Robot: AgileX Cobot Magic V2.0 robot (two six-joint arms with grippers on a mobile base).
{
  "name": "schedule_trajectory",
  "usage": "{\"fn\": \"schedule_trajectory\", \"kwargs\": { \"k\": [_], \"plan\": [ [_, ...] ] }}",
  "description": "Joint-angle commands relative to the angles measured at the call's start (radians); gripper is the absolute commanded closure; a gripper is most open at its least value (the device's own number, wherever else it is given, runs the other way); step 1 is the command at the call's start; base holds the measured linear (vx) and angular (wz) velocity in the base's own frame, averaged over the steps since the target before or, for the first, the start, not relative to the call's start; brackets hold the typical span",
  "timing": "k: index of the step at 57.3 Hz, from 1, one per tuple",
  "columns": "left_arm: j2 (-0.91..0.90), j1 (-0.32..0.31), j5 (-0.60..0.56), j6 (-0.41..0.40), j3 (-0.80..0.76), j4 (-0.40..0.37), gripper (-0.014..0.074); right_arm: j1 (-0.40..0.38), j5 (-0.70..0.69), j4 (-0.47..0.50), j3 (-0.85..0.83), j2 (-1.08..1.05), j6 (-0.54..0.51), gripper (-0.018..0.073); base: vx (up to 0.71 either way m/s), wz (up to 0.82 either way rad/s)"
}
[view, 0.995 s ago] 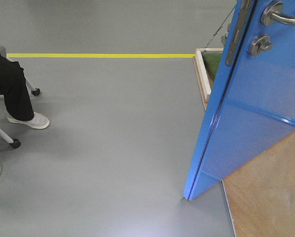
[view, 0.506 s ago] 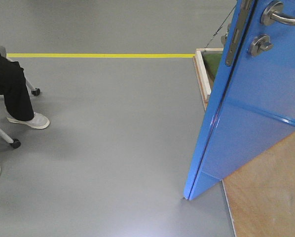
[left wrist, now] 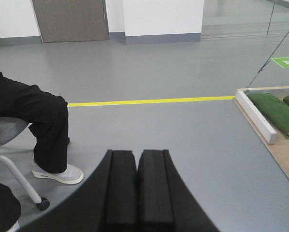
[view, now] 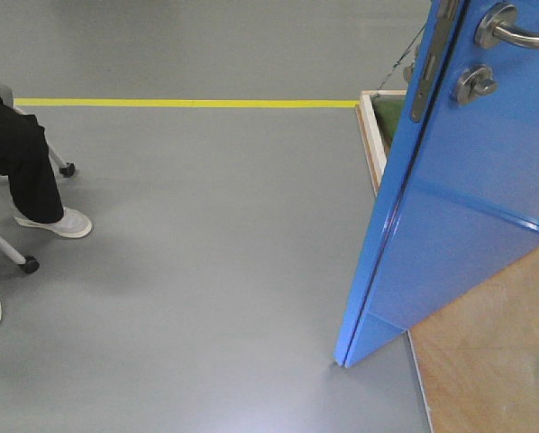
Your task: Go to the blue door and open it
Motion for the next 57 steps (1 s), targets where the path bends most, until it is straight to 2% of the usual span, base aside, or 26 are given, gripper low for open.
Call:
{"fn": "schedule_trajectory", "kwargs": {
  "k": [1,57],
  "plan": [
    [-0.011,-0.006,-0.085,-0.007,-0.026,-0.003,0.0524,0.002,-0.059,0.024,-0.026,-0.031,-0.006,0.0547,0.08,0.03],
    [-0.011,-0.006,-0.085,-0.007,-0.026,-0.003,0.0524,0.002,-0.059,0.018,-0.026,-0.03,-0.006,0.0547,0.19,0.09]
  ]
}}
